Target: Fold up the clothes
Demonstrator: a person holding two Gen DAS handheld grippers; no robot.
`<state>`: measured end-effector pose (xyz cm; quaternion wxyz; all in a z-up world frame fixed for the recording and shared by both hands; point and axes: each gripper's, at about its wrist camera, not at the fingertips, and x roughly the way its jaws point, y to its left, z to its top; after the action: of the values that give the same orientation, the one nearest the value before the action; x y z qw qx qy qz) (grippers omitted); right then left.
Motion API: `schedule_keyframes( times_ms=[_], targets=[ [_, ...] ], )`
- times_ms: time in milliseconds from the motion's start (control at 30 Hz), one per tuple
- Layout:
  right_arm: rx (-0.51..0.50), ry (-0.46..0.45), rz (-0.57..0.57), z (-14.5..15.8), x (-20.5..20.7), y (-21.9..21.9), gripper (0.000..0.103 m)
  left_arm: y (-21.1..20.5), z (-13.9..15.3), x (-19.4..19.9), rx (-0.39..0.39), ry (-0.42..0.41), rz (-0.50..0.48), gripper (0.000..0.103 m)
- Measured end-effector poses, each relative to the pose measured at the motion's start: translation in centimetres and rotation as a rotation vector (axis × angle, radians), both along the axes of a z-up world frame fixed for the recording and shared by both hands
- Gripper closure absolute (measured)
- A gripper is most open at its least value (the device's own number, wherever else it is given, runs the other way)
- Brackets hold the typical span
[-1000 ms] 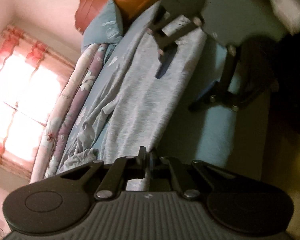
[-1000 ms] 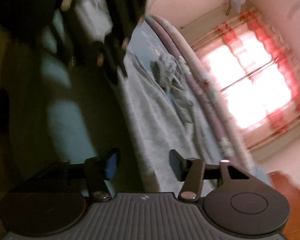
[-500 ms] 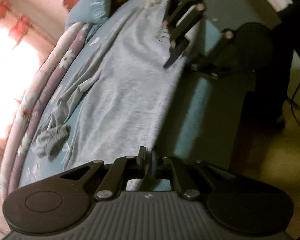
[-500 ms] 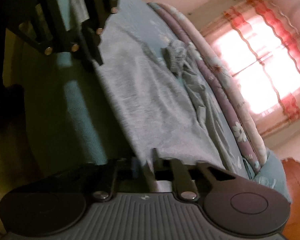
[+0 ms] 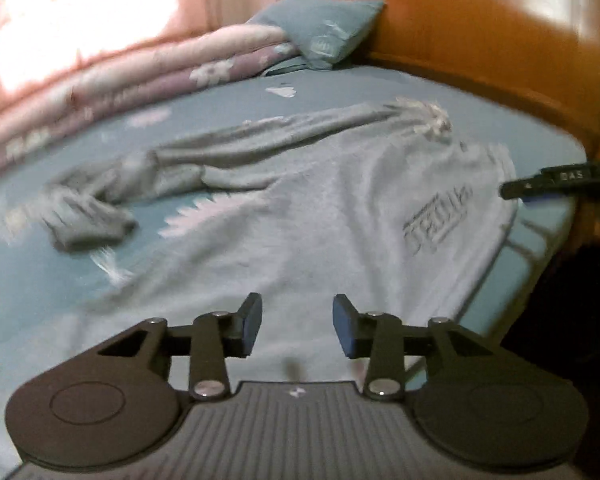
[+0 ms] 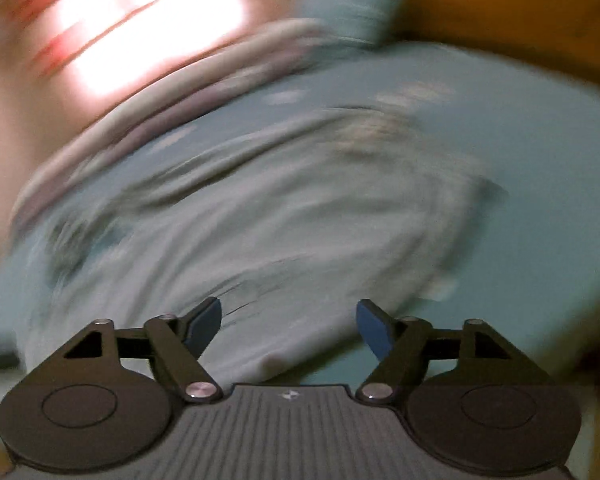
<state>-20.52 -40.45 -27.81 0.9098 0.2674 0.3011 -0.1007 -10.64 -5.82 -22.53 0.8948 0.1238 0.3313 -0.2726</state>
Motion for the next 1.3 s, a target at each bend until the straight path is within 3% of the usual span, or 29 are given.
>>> schedule_keyframes(
  times_ms=[67,167,233,400,433,467,600,633,767,833,933,1000,1033,1133,1200,1233,1300],
  targets=[
    [0.144,-0.008,-0.094,-0.9,-0.5,-3.3,0.021,-0.8,-1.1,0.8,-0.063,0.062,0.030,0.051],
    [0.303,-0.019,-0.185,-3.1,0.3,-6.6,0.020,-1.8,-2.6,1.9,-0.155,0.149,0.076,0.050],
    [0.327,-0.040,-0.205,-3.9,1.4,-8.1,0.020,-1.5,-3.4,2.1,-0.190,0.186,0.113,0.050],
    [0.342,-0.066,-0.221,-4.4,3.9,-10.5,0.020,-0.8,-5.2,2.9,-0.190,0.262,0.191,0.049],
    [0.299,-0.053,-0.207,-4.3,4.2,-10.1,0.025,-0.8,-5.3,2.8,-0.193,0.256,0.193,0.048],
    [0.253,-0.040,-0.192,-4.2,4.6,-9.6,0.041,-0.8,-5.3,2.7,-0.194,0.255,0.191,0.044],
    [0.142,-0.010,-0.164,-4.5,4.8,-8.9,0.065,-1.5,-5.1,2.4,-0.168,0.249,0.189,0.039],
    [0.148,-0.005,-0.160,-4.6,4.8,-9.1,0.085,-1.6,-5.0,2.3,-0.159,0.246,0.189,0.039],
    [0.226,-0.045,-0.179,-4.6,2.2,-10.9,0.095,-1.7,-4.6,1.7,-0.142,0.260,0.200,0.039],
    [0.214,-0.056,-0.198,-4.3,1.5,-11.2,0.095,-1.5,-4.4,1.1,-0.145,0.270,0.193,0.039],
    [0.201,0.007,-0.184,-4.6,1.7,-11.1,0.094,-1.4,-4.5,0.6,-0.131,0.271,0.189,0.039],
    [0.210,0.000,-0.203,-4.2,1.5,-11.1,0.078,-1.1,-4.4,0.6,-0.140,0.271,0.201,0.039],
    [0.211,-0.009,-0.218,-3.9,1.1,-11.0,0.059,-0.9,-4.3,0.7,-0.151,0.269,0.211,0.039],
    [0.147,-0.038,-0.277,-2.5,-0.6,-9.7,0.052,-0.2,-3.2,1.3,-0.187,0.236,0.242,0.039],
    [0.086,-0.062,-0.261,-1.4,-1.4,-7.8,0.046,0.2,-2.4,2.1,-0.192,0.199,0.276,0.031],
    [0.065,-0.073,-0.230,-1.0,-1.4,-6.8,0.039,0.5,-2.1,2.6,-0.193,0.184,0.302,0.030],
    [0.010,-0.082,-0.133,0.0,-0.5,-4.2,0.036,1.1,-1.5,3.7,-0.205,0.160,0.357,0.029]
  ],
)
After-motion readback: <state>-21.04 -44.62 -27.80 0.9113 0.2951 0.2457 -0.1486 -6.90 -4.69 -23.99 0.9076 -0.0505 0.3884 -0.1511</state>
